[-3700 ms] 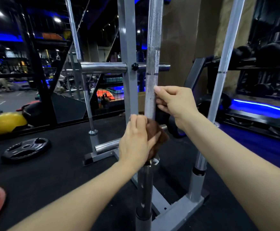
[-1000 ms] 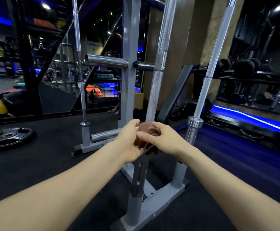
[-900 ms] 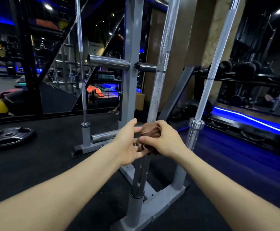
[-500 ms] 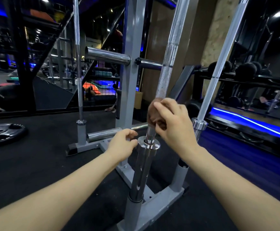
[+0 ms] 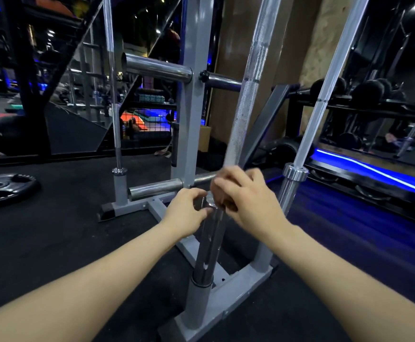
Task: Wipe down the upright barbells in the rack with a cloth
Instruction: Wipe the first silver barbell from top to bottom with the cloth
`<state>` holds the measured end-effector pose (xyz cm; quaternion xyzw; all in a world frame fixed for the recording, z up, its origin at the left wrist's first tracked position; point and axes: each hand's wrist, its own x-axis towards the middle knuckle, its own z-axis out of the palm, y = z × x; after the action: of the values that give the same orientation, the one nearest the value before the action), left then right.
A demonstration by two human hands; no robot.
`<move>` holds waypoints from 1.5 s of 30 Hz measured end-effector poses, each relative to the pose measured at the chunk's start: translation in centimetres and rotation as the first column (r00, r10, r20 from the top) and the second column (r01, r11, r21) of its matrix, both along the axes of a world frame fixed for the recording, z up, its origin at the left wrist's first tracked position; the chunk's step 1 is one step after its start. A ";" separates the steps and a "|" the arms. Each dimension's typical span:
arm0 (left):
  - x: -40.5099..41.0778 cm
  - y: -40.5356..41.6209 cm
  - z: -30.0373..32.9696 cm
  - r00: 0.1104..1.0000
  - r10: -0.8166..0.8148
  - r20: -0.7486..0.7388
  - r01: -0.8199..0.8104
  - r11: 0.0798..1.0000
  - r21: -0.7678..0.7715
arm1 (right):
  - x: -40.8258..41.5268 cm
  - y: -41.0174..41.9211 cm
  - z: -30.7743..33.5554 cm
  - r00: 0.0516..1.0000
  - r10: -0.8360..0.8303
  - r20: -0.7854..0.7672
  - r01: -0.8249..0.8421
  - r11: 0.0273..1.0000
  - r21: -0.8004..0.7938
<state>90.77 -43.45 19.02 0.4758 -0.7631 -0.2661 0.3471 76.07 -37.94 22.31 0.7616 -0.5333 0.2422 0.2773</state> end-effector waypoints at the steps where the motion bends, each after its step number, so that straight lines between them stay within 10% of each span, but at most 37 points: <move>1: 0.2 0.0 -0.1 1.000 0.000 0.013 0.000 1.000 -0.006 | -0.2 0.2 -0.7 1.000 0.005 0.028 -0.007 0.998 0.064; 11: -1.1 -1.0 0.1 0.997 0.031 0.066 -0.025 0.995 -0.091 | -1.3 0.3 1.5 0.988 0.073 0.137 -0.064 0.996 -0.067; 17: -1.1 -1.3 -0.3 0.997 0.039 0.064 -0.031 0.991 -0.131 | -1.9 0.6 0.1 0.987 0.036 0.159 -0.062 0.985 0.162; 22: -1.0 -1.1 -0.7 0.999 0.022 0.039 -0.017 0.991 -0.134 | -0.8 -0.8 3.4 0.986 0.048 0.160 -0.024 0.989 -0.146; 29: -0.6 -1.1 -0.7 0.997 -0.012 0.072 0.025 0.981 -0.194 | -3.0 0.0 -1.2 1.000 0.001 -0.024 0.001 0.997 0.079; 35: -0.5 -1.5 -0.7 0.996 -0.038 0.082 0.052 0.981 -0.187 | -1.9 -0.9 1.7 0.991 0.032 0.132 -0.013 0.989 -0.147; 40: -0.4 -1.4 -0.8 0.995 -0.040 0.090 0.056 0.980 -0.189 | -3.7 0.1 -1.8 0.986 0.031 0.166 -0.051 0.992 0.118; 45: -0.5 -1.6 -0.8 0.996 -0.029 0.080 0.044 0.981 -0.191 | -6.2 -1.0 1.1 0.809 -0.056 0.586 0.040 0.998 0.040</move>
<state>90.29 -45.09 18.26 0.4358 -0.8066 -0.1790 0.3568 69.88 -38.97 23.40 0.6397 -0.6148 0.4512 0.0955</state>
